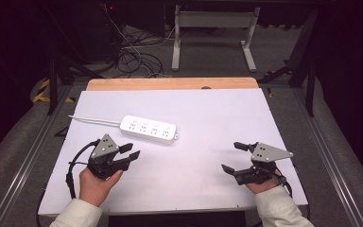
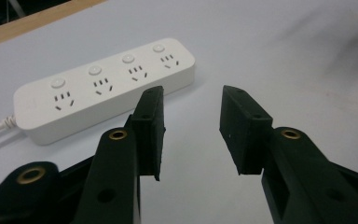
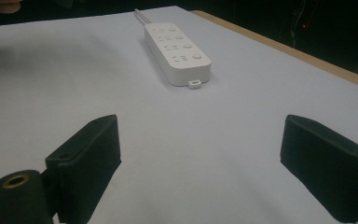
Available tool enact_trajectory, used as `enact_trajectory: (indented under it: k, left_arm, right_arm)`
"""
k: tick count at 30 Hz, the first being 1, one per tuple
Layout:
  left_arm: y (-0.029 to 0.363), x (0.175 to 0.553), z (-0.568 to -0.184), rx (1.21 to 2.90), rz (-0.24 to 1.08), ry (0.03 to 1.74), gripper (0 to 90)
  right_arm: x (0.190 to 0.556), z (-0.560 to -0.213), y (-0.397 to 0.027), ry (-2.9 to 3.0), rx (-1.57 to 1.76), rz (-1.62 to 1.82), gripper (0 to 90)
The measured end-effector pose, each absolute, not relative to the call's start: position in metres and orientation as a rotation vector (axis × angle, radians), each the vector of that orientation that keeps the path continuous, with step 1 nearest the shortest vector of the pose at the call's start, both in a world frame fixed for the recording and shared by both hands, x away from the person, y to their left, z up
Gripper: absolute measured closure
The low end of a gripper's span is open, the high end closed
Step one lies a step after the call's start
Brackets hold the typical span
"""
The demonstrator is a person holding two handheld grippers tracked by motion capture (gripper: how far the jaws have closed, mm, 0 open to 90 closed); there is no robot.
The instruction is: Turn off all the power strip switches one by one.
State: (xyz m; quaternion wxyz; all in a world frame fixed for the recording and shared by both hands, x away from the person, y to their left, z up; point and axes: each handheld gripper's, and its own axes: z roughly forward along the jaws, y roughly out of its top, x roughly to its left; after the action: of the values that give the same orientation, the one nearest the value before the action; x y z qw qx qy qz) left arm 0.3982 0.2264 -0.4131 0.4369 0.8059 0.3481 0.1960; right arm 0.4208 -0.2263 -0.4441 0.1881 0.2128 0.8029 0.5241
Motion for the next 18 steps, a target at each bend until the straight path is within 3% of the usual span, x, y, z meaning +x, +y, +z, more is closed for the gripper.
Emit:
enact_trajectory:
  k: [18]
  left_arm:
    - [0.197,0.437,-0.387,2.074,0.486,0.809,71.8]
  right_arm:
    - [0.421,-0.445,-0.225,2.271,0.586,1.473,12.6]
